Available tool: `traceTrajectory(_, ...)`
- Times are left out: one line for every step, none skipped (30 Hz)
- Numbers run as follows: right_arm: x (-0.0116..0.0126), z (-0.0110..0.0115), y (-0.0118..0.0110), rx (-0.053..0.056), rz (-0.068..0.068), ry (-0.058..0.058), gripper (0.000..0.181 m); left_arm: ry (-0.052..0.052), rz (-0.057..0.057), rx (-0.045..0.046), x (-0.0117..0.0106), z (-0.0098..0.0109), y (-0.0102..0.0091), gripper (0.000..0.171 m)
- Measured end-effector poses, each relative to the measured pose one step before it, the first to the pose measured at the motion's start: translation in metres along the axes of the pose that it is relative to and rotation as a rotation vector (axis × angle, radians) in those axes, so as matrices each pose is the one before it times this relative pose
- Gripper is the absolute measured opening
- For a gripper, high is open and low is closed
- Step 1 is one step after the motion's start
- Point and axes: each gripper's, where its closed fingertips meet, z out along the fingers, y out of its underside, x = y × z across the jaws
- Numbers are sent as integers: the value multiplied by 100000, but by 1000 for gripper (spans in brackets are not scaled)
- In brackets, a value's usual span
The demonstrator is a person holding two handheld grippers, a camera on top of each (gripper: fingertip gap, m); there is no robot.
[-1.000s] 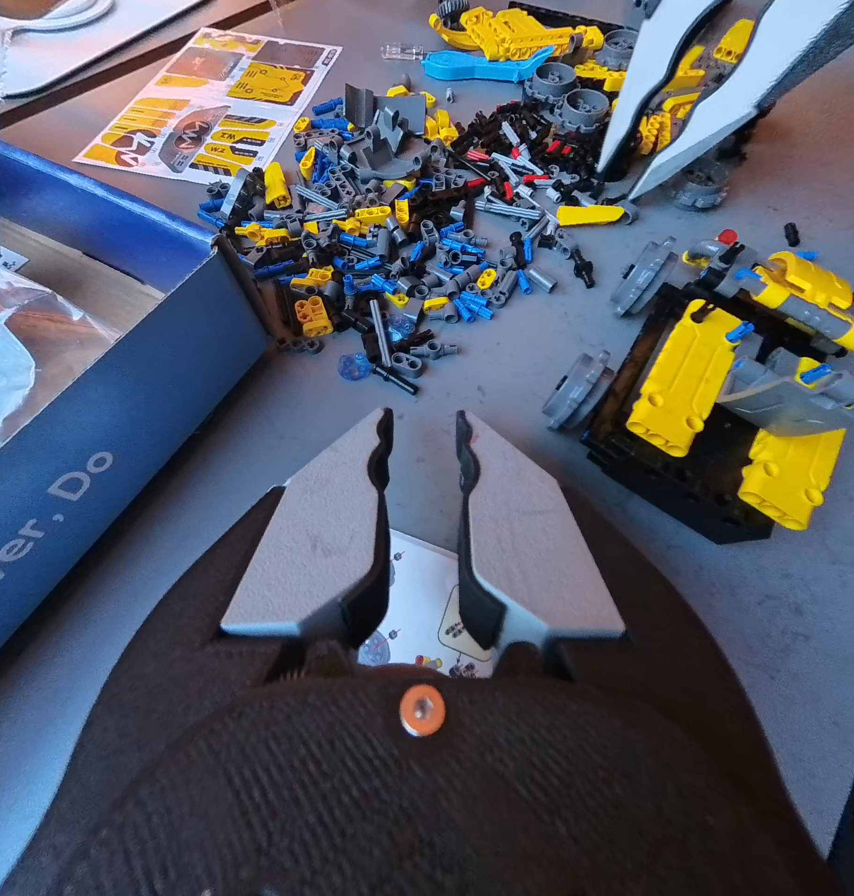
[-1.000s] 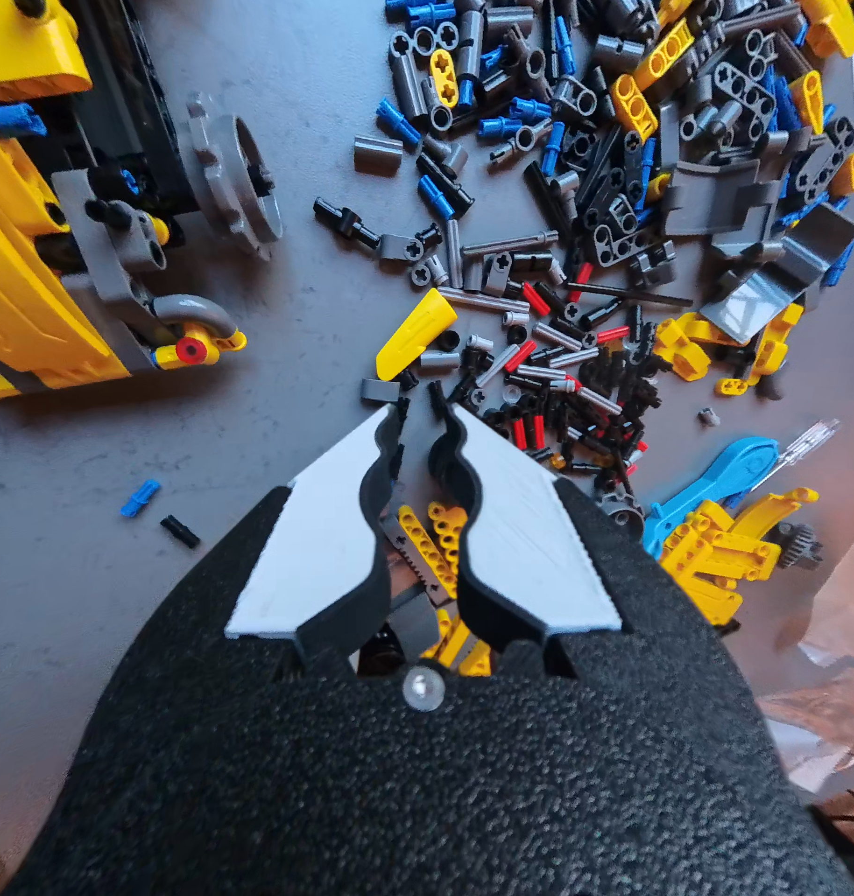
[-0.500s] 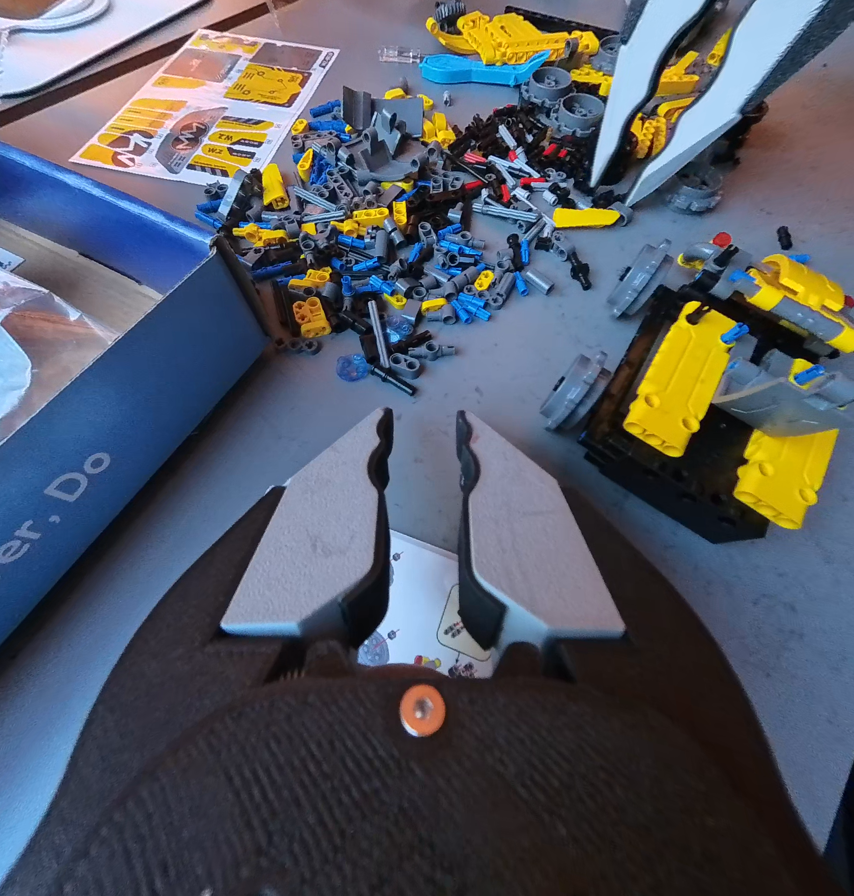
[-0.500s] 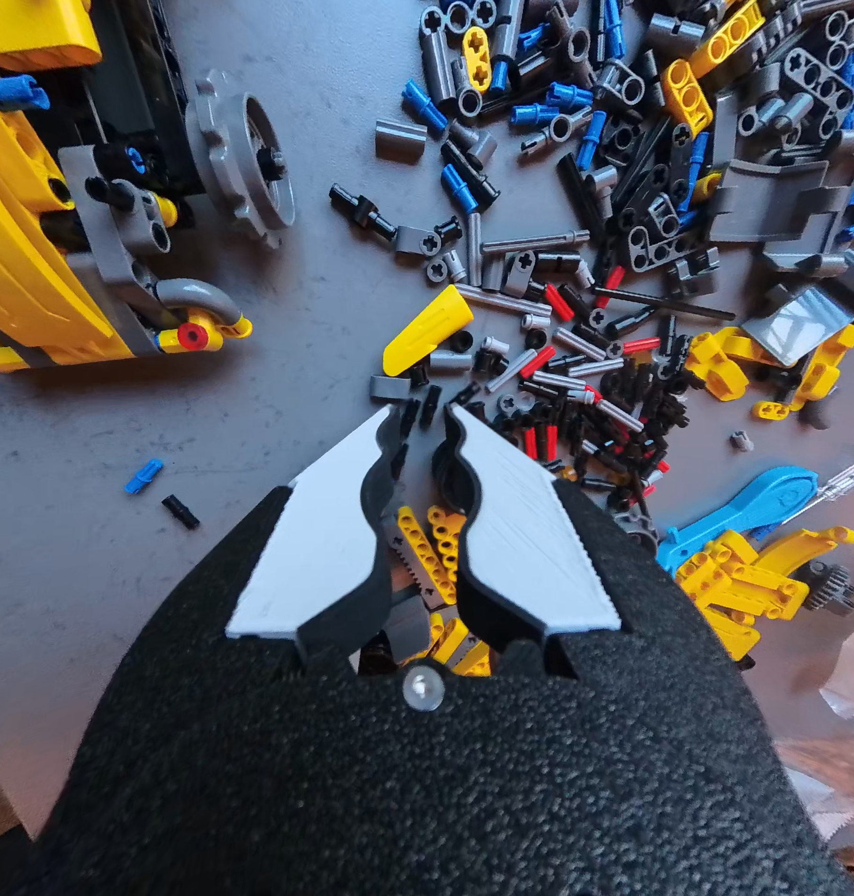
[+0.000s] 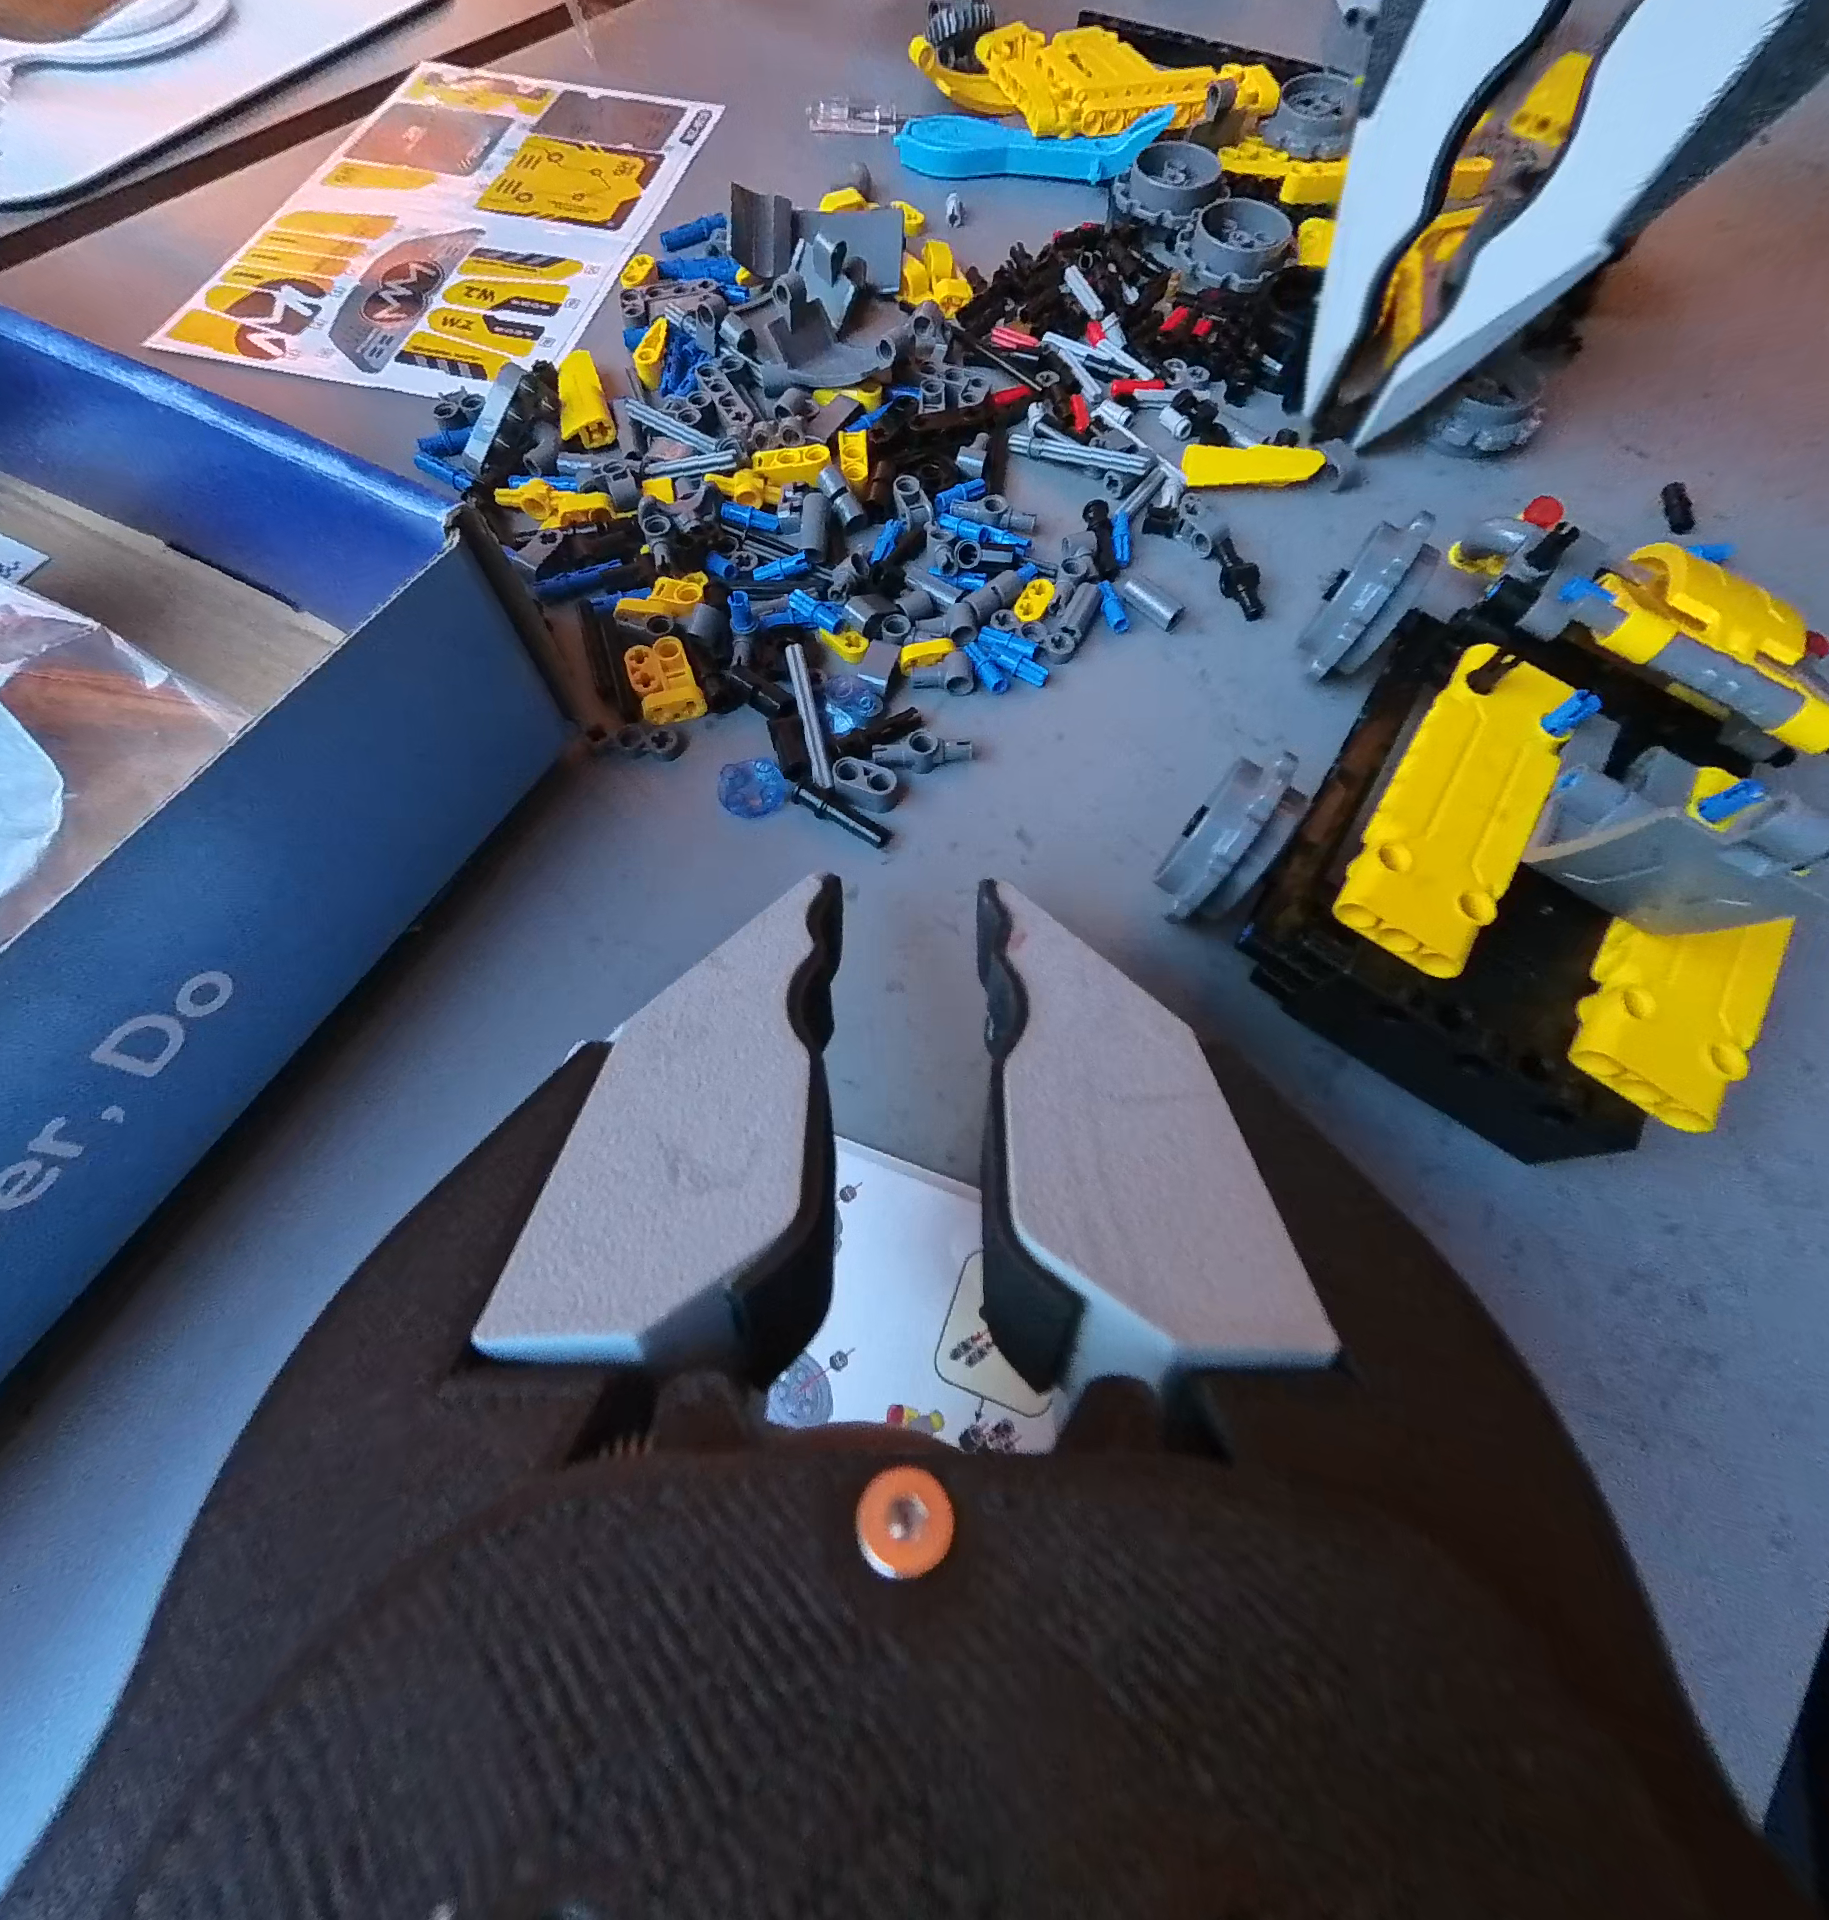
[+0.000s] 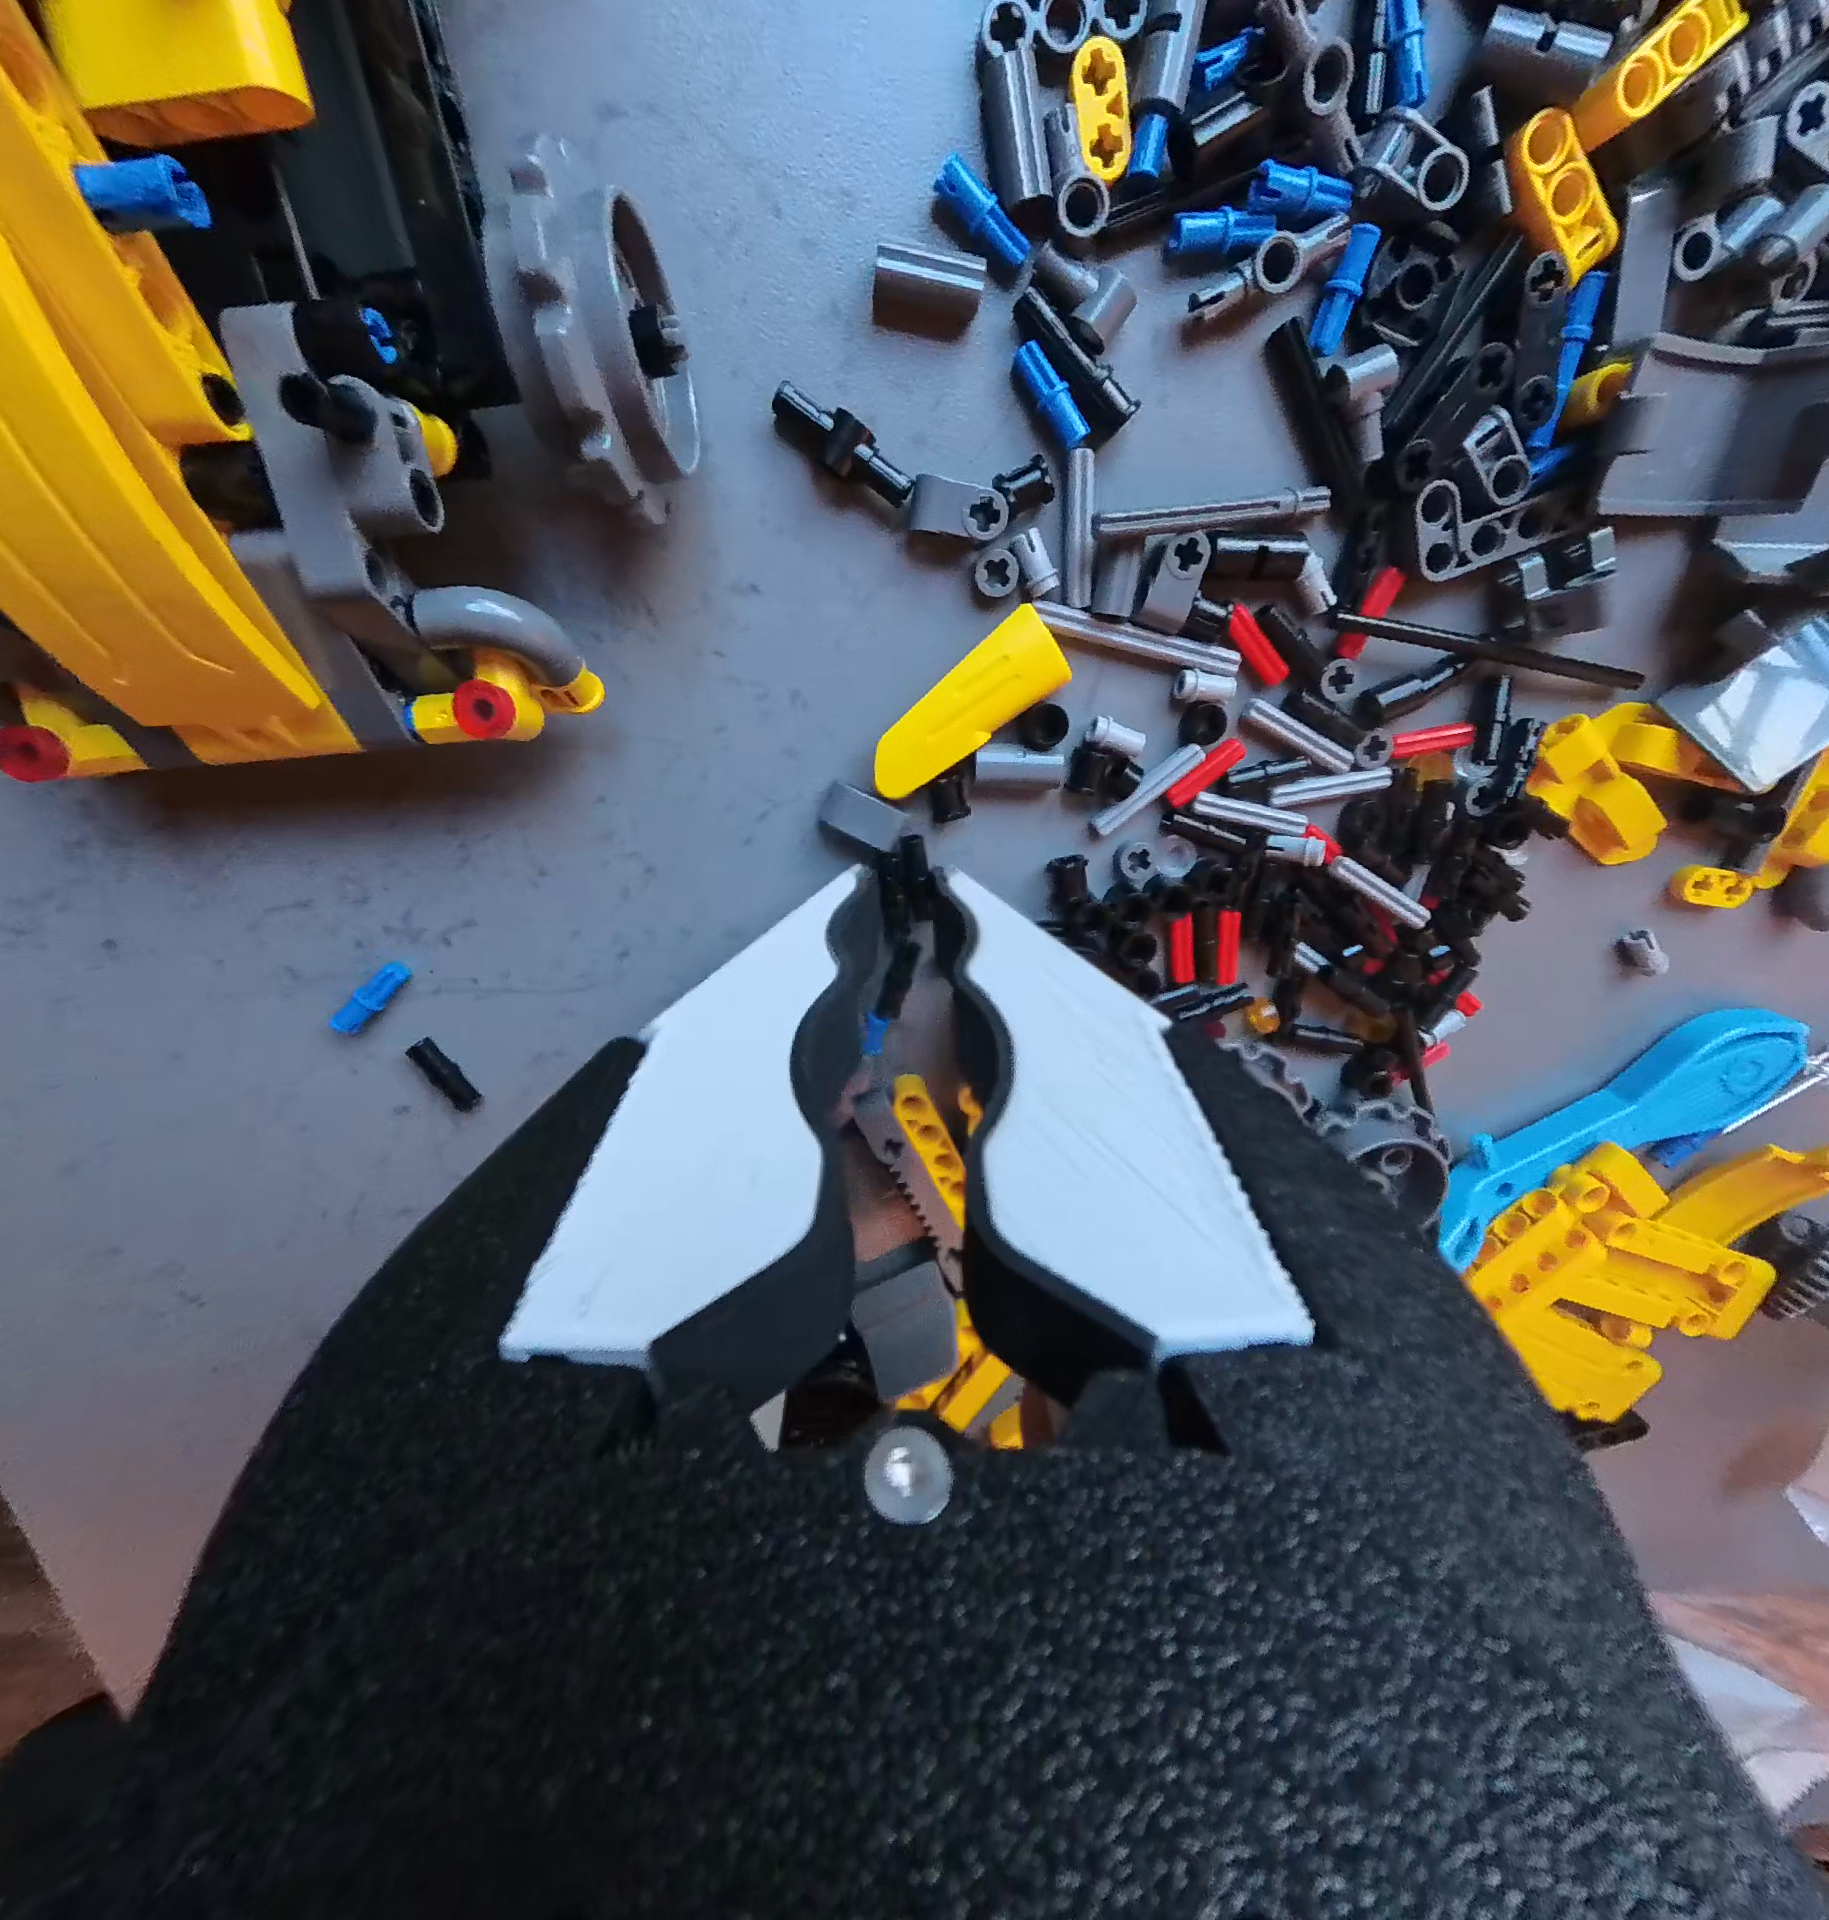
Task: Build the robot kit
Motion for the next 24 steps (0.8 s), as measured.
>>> traceTrajectory(-12,-121,16,7,267,395,9,89,-59,-124,0,19,10,22)
traceTrajectory(10,-173,93,-315,226,632,9,56,58,-115,11,8,18,23)
traceTrajectory(-45,-256,63,-83,319,707,9,-22,125,-56,5,8,0,23)
traceTrajectory(-135,-373,-15,447,358,747,9,-83,112,-12,0,3,-1,23)
traceTrajectory(-256,-464,-113,1097,291,571,9,-26,60,37,4,-4,-1,23)
traceTrajectory(-349,-527,-130,1356,442,571,9,30,-6,47,5,3,-7,22)
traceTrajectory(-418,-581,-51,970,853,610,9,73,-85,-33,-6,2,1,23)
traceTrajectory(-560,-603,72,595,957,433,9,104,-80,-39,8,3,1,23)
traceTrajectory(-641,-628,219,335,853,591,10,53,-1,27,-2,0,-3,23)
traceTrajectory(-691,-605,392,-63,984,627,10,-5,42,25,8,-4,1,22)
traceTrajectory(-737,-553,585,-389,1456,268,10,12,73,33,6,4,-6,22)
traceTrajectory(-733,-459,723,-499,1914,89,10,7,96,49,6,-8,-11,22)
traceTrajectory(-643,-336,830,-525,2325,202,10,35,91,-14,8,1,1,22)
traceTrajectory(-621,-192,836,-295,2518,-30,10,5,40,-62,5,11,10,23)
traceTrajectory(-652,-33,692,344,2337,-544,10,-12,26,-93,4,9,15,23)
traceTrajectory(-641,128,593,554,1776,-736,10,-3,40,-134,2,14,15,23)
traceTrajectory(-495,251,514,227,1142,-333,10,1,-7,-177,-6,17,16,23)
traceTrajectory(-316,353,450,-175,936,56,10,7,-79,-282,-5,31,28,23)
traceTrajectory(-302,435,272,179,971,-575,10,33,-65,-352,-5,40,40,23)
traceTrajectory(-400,482,71,863,656,-1600,10,-33,-14,-363,-6,33,46,23)
traceTrajectory(-272,509,-25,1020,167,-940,10,-168,28,-270,-25,26,30,23)
traceTrajectory(-97,506,37,308,-78,-21,10,-395,61,-61,-42,7,0,23)
traceTrajectory(20,443,61,-155,-469,740,10,-346,182,193,-23,-19,-16,23)
traceTrajectory(-22,248,-66,870,-319,305,10,-237,263,329,-1,-27,-47,23)
